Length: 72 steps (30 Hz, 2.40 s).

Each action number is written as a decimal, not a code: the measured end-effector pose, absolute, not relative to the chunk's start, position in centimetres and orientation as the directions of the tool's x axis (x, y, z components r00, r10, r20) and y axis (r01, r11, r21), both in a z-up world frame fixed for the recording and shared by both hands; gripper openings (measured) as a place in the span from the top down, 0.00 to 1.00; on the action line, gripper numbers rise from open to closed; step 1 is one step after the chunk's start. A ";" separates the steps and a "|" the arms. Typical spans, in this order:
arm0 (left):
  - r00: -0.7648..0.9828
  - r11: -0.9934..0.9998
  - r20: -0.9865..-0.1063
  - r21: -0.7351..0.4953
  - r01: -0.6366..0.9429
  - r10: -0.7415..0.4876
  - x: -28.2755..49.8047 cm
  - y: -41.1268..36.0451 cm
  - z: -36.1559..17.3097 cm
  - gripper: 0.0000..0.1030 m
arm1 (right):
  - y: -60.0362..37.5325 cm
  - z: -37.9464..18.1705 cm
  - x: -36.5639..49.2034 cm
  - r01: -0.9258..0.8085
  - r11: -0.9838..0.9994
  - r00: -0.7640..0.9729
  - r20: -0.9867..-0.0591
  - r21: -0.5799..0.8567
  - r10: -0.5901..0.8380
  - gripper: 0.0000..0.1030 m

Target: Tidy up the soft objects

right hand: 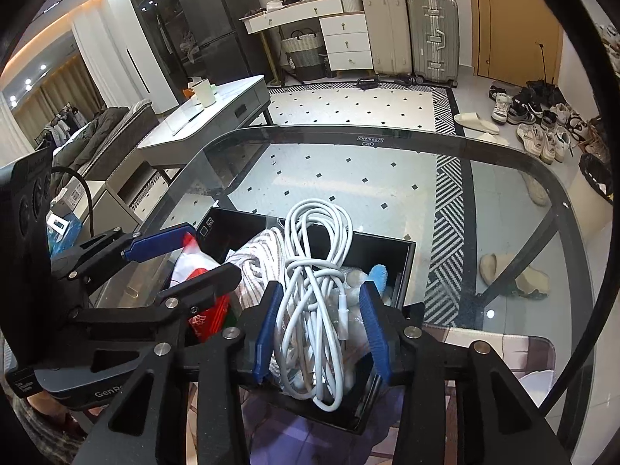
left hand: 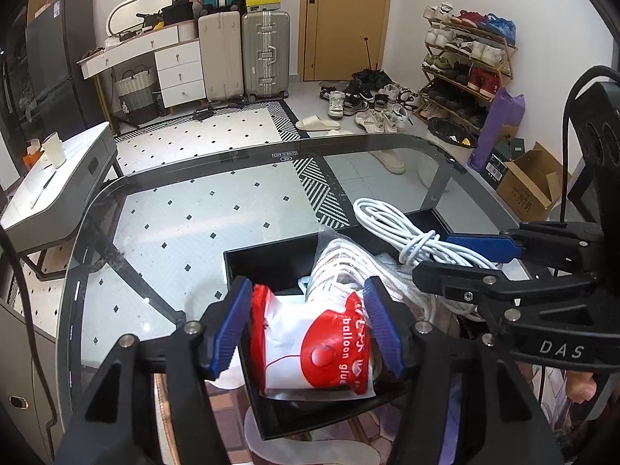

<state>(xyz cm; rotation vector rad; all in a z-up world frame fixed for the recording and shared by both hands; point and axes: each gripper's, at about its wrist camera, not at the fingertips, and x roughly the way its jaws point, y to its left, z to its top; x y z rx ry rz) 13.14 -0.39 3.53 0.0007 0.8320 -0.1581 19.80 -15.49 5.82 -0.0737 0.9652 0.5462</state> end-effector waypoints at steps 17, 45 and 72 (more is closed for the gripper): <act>0.723 0.987 -0.673 -0.081 0.137 -0.155 9.7 0.3 5.5 0.10 | -18.8 8.1 16.7 -0.491 0.857 0.541 -0.715 0.158 0.442 0.14; 0.802 0.992 -0.583 -0.084 0.099 -0.130 5.8 1.3 3.3 0.00 | -22.4 5.2 12.7 -0.461 0.882 0.712 -0.553 0.097 0.433 0.07; 0.836 0.991 -0.535 -0.096 0.088 -0.126 4.8 2.1 0.0 0.00 | -23.8 3.0 11.2 -0.452 0.884 0.751 -0.485 0.116 0.448 0.07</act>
